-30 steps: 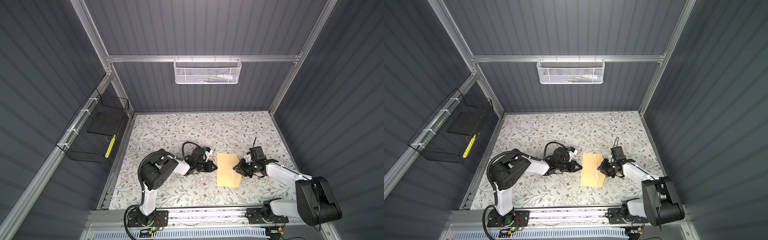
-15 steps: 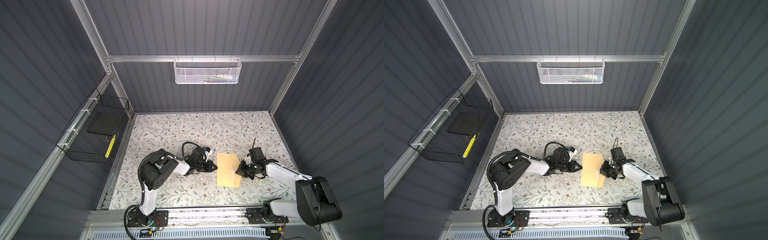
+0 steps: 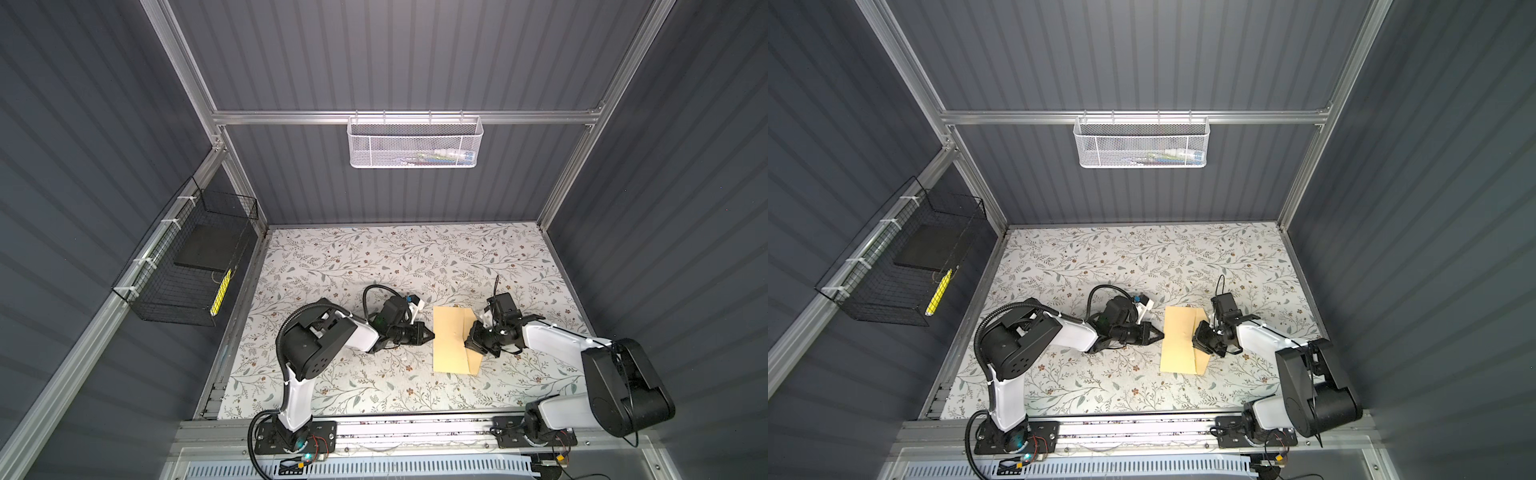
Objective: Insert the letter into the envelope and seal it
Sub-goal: 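Release the envelope and move left gripper toward the white glue stick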
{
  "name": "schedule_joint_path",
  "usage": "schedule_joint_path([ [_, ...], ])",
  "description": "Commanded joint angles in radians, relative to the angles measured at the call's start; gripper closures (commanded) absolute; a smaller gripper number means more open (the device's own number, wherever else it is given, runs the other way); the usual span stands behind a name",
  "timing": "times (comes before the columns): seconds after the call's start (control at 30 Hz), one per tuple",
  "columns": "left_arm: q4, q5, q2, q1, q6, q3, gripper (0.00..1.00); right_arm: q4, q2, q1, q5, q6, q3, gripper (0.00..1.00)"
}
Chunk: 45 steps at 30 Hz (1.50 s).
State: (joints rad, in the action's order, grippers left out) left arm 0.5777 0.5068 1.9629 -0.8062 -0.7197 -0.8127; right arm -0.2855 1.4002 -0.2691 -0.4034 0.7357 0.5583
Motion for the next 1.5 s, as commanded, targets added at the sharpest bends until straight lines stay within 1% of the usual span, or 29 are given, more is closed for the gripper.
schedule_joint_path([
  [0.0, -0.091, -0.024, 0.013, -0.008, -0.008, 0.032, 0.89, -0.039, -0.003, -0.001, 0.019, 0.0, 0.027, 1.0],
  [0.07, -0.096, -0.031, 0.008, -0.004, -0.013, 0.027, 0.89, -0.07, -0.029, 0.009, 0.036, -0.012, 0.037, 1.0],
  [0.13, -0.106, -0.047, 0.006, 0.006, -0.026, 0.025, 0.89, -0.111, -0.066, 0.017, 0.058, -0.03, 0.051, 0.93],
  [0.17, -0.111, -0.049, 0.006, 0.012, -0.031, 0.021, 0.89, -0.145, -0.085, 0.022, 0.101, -0.042, 0.061, 0.9],
  [0.27, -0.114, -0.047, 0.005, 0.022, -0.032, 0.004, 0.88, -0.178, -0.145, 0.038, 0.109, -0.09, 0.083, 0.85],
  [0.33, -0.116, -0.042, -0.008, 0.024, -0.02, -0.01, 0.86, -0.19, -0.183, 0.044, 0.106, -0.127, 0.097, 0.82],
  [0.4, -0.13, -0.058, -0.041, 0.025, -0.005, -0.022, 0.79, -0.212, -0.233, 0.045, 0.11, -0.164, 0.117, 0.79],
  [0.43, -0.143, -0.066, -0.057, 0.024, 0.007, -0.03, 0.69, -0.222, -0.258, 0.047, 0.109, -0.185, 0.127, 0.76],
  [0.47, -0.169, -0.078, -0.08, 0.024, 0.022, -0.043, 0.63, -0.234, -0.29, 0.047, 0.11, -0.207, 0.139, 0.73],
  [0.53, -0.243, -0.12, -0.125, 0.024, 0.067, -0.071, 0.55, -0.257, -0.365, 0.051, 0.113, -0.247, 0.154, 0.63],
  [0.6, -0.348, -0.198, -0.183, 0.026, 0.129, -0.106, 0.46, -0.276, -0.445, 0.056, 0.115, -0.286, 0.163, 0.49],
  [0.63, -0.4, -0.237, -0.209, 0.025, 0.155, -0.124, 0.42, -0.28, -0.484, 0.057, 0.117, -0.301, 0.165, 0.43],
  [0.77, -0.621, -0.394, -0.315, 0.032, 0.259, -0.213, 0.28, -0.284, -0.68, 0.059, 0.174, -0.351, 0.149, 0.17],
  [0.8, -0.67, -0.423, -0.333, 0.033, 0.283, -0.235, 0.21, -0.284, -0.72, 0.059, 0.184, -0.362, 0.145, 0.11],
  [0.87, -0.781, -0.496, -0.367, 0.039, 0.325, -0.289, 0.15, -0.28, -0.804, 0.059, 0.192, -0.387, 0.132, 0.02],
  [0.9, -0.843, -0.534, -0.389, 0.047, 0.348, -0.32, 0.11, -0.279, -0.841, 0.06, 0.194, -0.398, 0.126, 0.01],
  [1.03, -1.045, -0.659, -0.462, 0.092, 0.393, -0.409, 0.07, -0.263, -0.928, 0.06, 0.187, -0.417, 0.099, 0.01],
  [1.13, -1.187, -0.765, -0.528, 0.13, 0.409, -0.451, 0.02, -0.264, -0.944, 0.061, 0.169, -0.403, 0.093, 0.01],
  [1.23, -1.305, -0.863, -0.576, 0.159, 0.412, -0.464, 0.0, -0.257, -0.933, 0.061, 0.121, -0.375, 0.097, 0.01],
  [1.37, -1.48, -0.897, -0.565, 0.204, 0.392, -0.487, 0.0, -0.206, -0.926, 0.062, 0.023, -0.328, 0.084, 0.01],
  [1.47, -1.596, -0.892, -0.51, 0.239, 0.363, -0.503, 0.0, -0.173, -0.913, 0.061, -0.014, -0.308, 0.074, 0.01],
])
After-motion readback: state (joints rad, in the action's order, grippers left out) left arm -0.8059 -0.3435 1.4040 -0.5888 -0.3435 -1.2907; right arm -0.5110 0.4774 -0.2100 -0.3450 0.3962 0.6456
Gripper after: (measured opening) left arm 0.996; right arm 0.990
